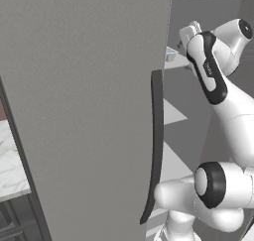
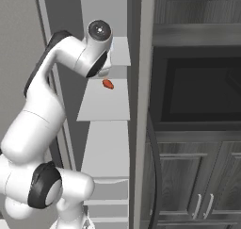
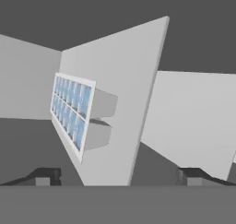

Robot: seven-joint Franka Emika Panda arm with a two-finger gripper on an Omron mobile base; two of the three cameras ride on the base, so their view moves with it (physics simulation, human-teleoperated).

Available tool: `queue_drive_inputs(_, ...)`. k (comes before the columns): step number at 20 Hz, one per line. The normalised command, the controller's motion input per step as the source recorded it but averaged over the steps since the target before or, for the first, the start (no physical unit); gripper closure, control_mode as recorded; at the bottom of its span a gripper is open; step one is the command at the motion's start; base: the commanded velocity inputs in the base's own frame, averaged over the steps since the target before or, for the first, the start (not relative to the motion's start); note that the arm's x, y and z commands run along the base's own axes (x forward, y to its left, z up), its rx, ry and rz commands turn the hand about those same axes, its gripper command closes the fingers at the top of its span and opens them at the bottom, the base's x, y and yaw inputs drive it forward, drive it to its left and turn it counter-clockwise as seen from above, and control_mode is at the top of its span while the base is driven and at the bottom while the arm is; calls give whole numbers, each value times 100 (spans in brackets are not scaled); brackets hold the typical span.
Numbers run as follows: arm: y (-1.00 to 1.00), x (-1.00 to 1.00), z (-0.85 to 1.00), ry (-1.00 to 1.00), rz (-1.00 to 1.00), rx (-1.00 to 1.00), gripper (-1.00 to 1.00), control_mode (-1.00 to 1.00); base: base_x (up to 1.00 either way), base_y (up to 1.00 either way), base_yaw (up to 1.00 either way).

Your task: Open the freezer door, pick up the ice cube tray from the freezer, and place it on the dining counter.

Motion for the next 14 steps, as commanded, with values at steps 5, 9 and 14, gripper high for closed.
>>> queue_drive_inputs(5, 0, 48, 0, 0, 0, 1, -100, -100, 0, 0, 0)
queue_drive_inputs(9, 0, 41, 0, 0, 0, 0, -100, -100, 0, 0, 0)
queue_drive_inputs(14, 0, 42, 0, 0, 0, 0, -100, -100, 0, 0, 0)
